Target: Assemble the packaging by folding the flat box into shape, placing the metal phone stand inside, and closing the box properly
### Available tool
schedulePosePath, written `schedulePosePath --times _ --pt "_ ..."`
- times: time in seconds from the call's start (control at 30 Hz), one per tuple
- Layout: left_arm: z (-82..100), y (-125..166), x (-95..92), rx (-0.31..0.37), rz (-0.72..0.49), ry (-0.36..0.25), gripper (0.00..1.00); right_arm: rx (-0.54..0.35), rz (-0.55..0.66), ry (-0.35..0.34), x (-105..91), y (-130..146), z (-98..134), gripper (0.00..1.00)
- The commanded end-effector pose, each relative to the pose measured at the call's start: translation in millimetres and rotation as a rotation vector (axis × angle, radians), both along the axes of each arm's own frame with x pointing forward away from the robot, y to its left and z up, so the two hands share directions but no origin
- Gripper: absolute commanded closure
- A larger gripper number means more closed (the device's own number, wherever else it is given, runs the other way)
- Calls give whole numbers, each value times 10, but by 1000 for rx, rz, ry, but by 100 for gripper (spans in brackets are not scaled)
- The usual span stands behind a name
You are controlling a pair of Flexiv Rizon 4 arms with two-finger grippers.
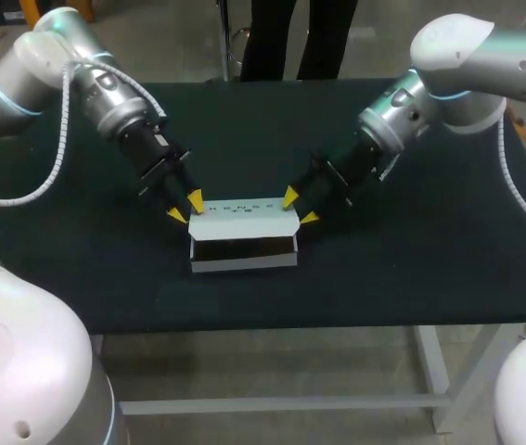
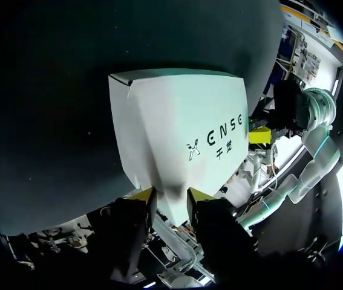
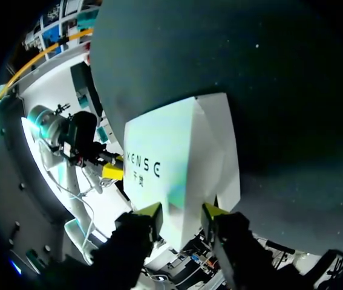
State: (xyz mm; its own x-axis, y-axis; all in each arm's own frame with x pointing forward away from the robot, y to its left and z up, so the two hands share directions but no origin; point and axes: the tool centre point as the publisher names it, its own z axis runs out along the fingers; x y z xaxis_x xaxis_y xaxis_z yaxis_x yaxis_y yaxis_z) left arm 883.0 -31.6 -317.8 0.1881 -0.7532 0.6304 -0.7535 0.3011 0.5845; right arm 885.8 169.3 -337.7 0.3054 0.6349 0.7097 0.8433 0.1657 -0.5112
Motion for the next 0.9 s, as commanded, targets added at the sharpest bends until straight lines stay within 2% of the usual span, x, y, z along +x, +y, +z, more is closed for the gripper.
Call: schedulePosePath --times 0.03,0.47,0.9 --pt "10 -29 57 6 -7 32 65 10 26 32 54 20 3 54" --pt "58 -28 48 53 85 52 66 10 23 88 82 17 39 55" --pt "136 -62 49 69 112 68 65 18 35 147 148 10 90 55"
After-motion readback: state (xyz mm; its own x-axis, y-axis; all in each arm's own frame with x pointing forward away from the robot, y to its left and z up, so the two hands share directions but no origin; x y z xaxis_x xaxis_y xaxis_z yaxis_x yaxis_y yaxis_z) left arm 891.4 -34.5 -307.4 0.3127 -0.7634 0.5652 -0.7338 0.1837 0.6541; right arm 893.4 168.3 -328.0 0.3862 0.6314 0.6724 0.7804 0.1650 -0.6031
